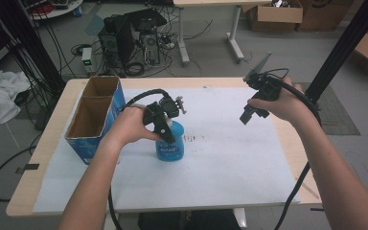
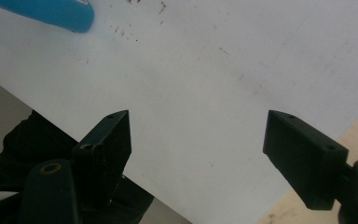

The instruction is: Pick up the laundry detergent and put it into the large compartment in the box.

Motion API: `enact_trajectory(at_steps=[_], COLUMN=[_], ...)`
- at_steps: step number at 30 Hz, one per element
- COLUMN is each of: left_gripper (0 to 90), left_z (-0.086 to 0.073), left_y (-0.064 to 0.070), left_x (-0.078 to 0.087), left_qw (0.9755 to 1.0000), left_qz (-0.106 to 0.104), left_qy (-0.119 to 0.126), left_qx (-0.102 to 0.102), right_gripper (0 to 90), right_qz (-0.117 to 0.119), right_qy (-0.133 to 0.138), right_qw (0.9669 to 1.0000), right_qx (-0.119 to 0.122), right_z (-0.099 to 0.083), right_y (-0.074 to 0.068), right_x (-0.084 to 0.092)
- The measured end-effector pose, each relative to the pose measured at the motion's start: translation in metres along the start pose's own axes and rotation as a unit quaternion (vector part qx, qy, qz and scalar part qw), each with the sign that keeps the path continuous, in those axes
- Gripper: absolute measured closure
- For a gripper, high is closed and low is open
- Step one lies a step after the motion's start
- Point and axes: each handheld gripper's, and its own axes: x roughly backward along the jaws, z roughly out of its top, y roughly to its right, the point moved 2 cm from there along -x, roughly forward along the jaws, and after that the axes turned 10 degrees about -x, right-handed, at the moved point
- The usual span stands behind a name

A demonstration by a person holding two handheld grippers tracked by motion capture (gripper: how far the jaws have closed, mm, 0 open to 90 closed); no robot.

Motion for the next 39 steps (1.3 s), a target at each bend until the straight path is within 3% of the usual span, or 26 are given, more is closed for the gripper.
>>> enact_trajectory(at_steps=[8,26,39], left_gripper=[32.7,33.4,35.0], left_z=[0.0023,0.0072,0.0098], left_y=[0.0003,-0.0002,0.0008], left_x=[0.0009,0.0012,0.0029], left_qw=[0.9999,0.9993,0.9990], left_qz=[-0.012,-0.022,-0.014], left_qy=[-0.004,-0.030,-0.042], left_qx=[-0.006,-0.008,-0.005], right_gripper=[23.5,23.9,24.1], right_qz=[0.000,0.001,0.000], right_qy=[-0.001,-0.003,-0.004], right_qw=[1.0000,1.0000,1.0000], right_qx=[0.001,0.000,0.002], right_z=[0.0000,0.0003,-0.0002], right_y=[0.0017,0.0009,0.0004], right_x=[-0.0011,-0.0016,-0.0020])
